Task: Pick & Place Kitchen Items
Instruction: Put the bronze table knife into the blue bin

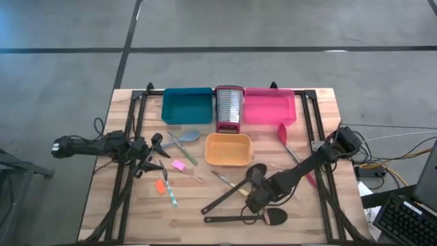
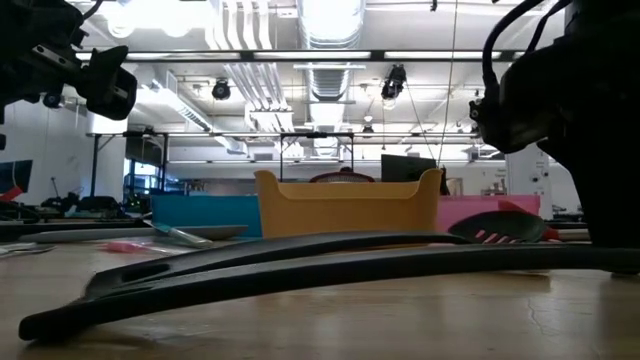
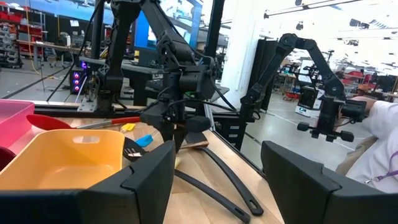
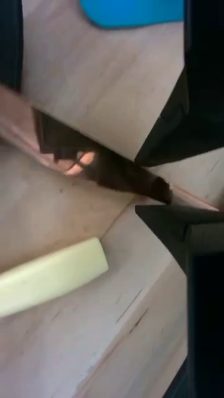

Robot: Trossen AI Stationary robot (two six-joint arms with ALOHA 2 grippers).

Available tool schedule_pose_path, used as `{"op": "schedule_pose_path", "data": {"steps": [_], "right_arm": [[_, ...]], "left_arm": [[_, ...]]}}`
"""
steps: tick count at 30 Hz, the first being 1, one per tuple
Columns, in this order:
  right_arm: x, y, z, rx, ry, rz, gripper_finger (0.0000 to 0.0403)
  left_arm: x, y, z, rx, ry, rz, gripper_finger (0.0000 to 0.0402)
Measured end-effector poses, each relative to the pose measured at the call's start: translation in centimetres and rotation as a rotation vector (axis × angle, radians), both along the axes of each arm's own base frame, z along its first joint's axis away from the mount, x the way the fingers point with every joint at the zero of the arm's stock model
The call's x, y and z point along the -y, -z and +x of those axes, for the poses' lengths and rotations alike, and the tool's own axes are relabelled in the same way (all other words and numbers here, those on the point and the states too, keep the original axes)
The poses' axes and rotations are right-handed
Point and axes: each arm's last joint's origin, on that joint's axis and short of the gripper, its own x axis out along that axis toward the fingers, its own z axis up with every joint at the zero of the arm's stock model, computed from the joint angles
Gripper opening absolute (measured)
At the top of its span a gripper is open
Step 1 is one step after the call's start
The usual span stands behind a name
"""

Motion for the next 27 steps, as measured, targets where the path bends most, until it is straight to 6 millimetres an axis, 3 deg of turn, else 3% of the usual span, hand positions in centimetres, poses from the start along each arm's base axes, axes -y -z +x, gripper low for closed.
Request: {"op": "schedule_pose_path", "data": {"steps": [6, 13, 18, 27], "right_arm": [[0.1, 0.2, -0.2, -0.007, 0.015, -0.002, 0.0026], [-0.4, -0.9, 0.7, 0.034, -0.006, 0.013, 0.002], [-0.7, -2.6, 1.5, 0.072, -0.049, -0.035, 0.0009], [-0.5, -7.8, 1.7, 0.034, -0.088, -0.179, 0.0008]], "left_arm": [[0.0, 0.0, 0.0, -0.001, 0.0, 0.0, 0.0243], [0.0, 0.0, 0.0, -0.001, 0.0, 0.0, 0.0243], [0.0, 0.0, 0.0, -0.003, 0.0, 0.0, 0.0243], [0.0, 0.0, 0.0, -0.005, 0.0, 0.0, 0.0243]]}}
